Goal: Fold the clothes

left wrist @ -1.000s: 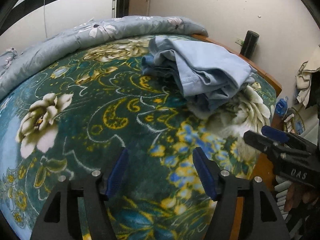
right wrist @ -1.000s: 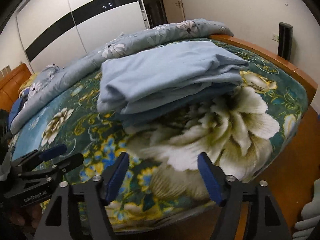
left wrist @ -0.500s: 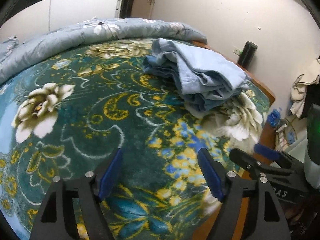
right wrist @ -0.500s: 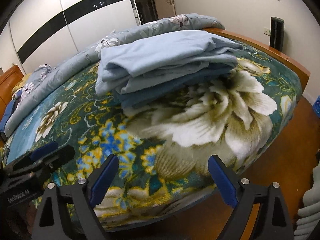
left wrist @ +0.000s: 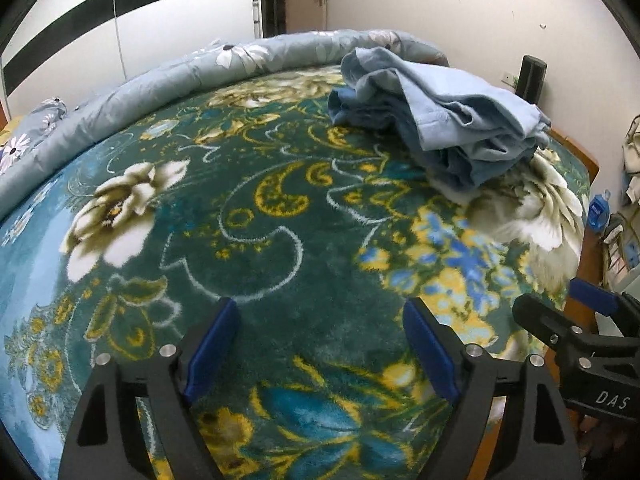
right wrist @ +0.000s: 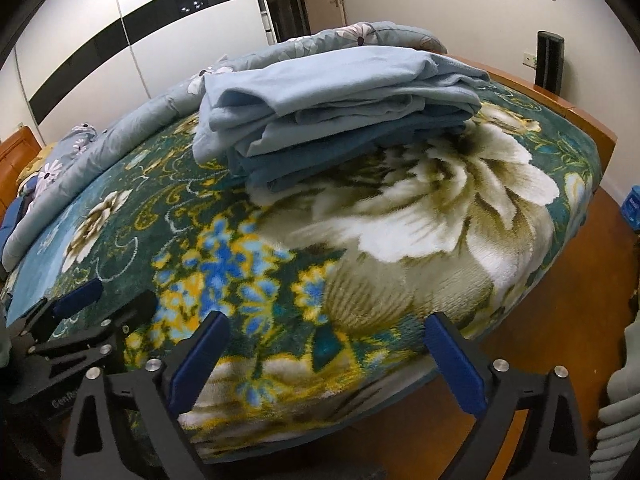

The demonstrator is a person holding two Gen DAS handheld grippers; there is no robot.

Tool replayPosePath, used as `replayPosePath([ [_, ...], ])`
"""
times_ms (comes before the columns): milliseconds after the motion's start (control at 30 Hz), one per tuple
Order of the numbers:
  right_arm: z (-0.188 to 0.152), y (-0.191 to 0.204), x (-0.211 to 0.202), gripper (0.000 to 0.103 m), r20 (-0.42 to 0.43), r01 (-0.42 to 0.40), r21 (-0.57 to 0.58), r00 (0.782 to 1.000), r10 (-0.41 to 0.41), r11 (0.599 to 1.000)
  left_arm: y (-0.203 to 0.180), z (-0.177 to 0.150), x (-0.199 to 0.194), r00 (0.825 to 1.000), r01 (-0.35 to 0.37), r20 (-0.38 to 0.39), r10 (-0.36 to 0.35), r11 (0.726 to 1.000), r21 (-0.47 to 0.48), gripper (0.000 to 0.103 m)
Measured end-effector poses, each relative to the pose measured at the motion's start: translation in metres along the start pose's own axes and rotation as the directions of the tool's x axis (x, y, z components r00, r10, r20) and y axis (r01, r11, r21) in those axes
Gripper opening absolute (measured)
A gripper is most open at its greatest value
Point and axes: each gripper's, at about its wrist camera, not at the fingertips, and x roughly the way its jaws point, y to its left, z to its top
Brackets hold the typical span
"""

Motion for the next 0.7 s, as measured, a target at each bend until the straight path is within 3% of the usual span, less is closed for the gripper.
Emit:
replayPosePath([
  [700, -0.0047, 0.0002, 0.0085, 0.103, -0.012, 0.022, 0.004, 1.0, -0.022, 1.0, 0.0011, -0.0074, 0.0045, 0.999, 0.003, 0.044, -0.003, 1.0, -0.012, 0.089],
])
